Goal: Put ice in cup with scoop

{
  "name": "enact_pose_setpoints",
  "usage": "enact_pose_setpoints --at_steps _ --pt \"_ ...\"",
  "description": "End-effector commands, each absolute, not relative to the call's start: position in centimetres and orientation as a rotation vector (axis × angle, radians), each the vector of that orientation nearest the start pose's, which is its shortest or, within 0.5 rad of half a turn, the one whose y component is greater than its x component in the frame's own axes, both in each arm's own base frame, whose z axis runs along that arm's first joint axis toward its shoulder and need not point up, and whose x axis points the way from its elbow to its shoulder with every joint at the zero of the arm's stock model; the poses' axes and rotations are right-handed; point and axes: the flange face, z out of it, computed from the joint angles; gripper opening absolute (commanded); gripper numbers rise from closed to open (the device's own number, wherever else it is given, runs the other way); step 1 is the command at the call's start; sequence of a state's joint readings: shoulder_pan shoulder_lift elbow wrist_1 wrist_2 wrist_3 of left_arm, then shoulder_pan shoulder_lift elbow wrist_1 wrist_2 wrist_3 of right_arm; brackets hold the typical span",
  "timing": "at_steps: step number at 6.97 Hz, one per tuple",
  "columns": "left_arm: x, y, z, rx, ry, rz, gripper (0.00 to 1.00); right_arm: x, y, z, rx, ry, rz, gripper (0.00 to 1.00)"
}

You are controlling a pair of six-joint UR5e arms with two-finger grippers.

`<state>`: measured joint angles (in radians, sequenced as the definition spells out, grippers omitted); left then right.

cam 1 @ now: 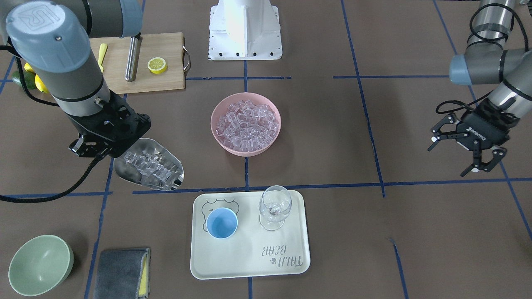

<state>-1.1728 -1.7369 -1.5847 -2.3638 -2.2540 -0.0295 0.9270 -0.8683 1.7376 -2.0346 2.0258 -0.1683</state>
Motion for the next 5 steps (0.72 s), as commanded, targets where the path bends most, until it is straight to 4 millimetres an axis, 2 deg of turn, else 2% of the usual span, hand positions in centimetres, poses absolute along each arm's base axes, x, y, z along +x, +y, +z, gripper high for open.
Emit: enact_pose_setpoints --at_steps 1,2,3,5 --pt "7.8 -56.2 47.4 0.634 0.805 0.498 1.0 -35.0 -59.8 22.3 0.2 -0.536 -0.838 0.0" --pt "4.7 -56.5 47.8 0.597 0.785 0.435 1.0 -36.6 -60.4 22.4 0.16 -0.536 -0.806 0.0" --pt "1.2 -55.9 48.8 0.626 0.743 0.448 1.0 -37.6 -61.2 22.6 0.129 -0.533 -0.802 0.0" --pt "0.8 -55.6 49.3 0.629 0.733 0.463 1.0 -39.0 -61.4 21.8 0.023 -0.502 -0.794 0.0"
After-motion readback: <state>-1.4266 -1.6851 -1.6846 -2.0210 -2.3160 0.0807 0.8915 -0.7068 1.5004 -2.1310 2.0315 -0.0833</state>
